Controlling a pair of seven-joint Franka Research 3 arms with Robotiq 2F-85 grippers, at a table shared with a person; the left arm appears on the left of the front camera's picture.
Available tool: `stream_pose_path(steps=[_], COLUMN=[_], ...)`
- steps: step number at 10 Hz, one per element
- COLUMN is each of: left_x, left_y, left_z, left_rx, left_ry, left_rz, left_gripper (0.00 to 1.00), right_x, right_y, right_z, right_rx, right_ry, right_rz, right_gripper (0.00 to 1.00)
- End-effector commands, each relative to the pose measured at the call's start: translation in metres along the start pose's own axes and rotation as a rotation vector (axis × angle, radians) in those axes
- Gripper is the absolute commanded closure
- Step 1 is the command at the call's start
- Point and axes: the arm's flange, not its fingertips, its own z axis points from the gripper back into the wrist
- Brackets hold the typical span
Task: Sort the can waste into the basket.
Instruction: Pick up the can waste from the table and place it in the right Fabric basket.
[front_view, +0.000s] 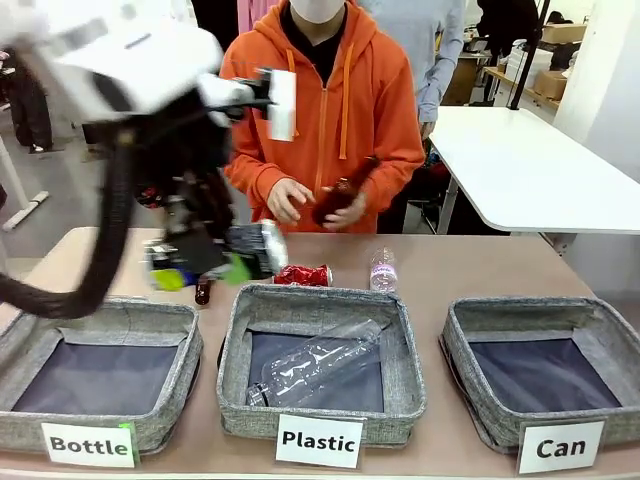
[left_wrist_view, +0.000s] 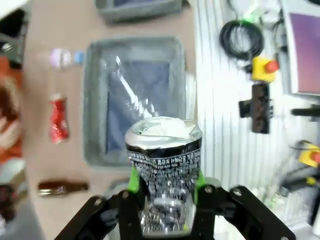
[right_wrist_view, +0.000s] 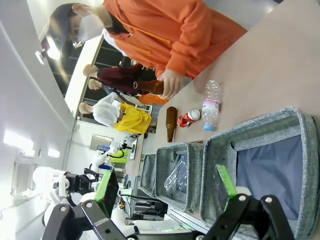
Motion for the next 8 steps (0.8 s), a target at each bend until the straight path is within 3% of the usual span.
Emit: stream_pose_path(steps=[1, 3, 6, 8], left_x=[0.079, 0.167, 0.277, 0.309], left_y=[0.006, -0.001, 0.013, 0.015], left_z=[-0.032, -0.077, -0.153, -0.196], left_rx=[-0.038, -0.003, 0.129, 0.151], left_ry=[0.033, 0.035, -0.12, -0.228], left_rz=[-0.153, -0.251, -0.367, -0.415], left_gripper=[0.56, 0.56, 0.56, 0.56], right_x=[0.002, 0.002, 0.0, -0.018], right_y=[0.0, 0.0, 0.0, 0.006], right_z=[-0.001, -0.001, 0.001, 0.086], right_rx=[0.022, 0.022, 0.0, -0.049], right_ry=[-0.016, -0.016, -0.001, -0.029], right_rz=[0.026, 0.026, 0.001, 0.014], right_gripper=[0.0, 0.0, 0.0, 0.0])
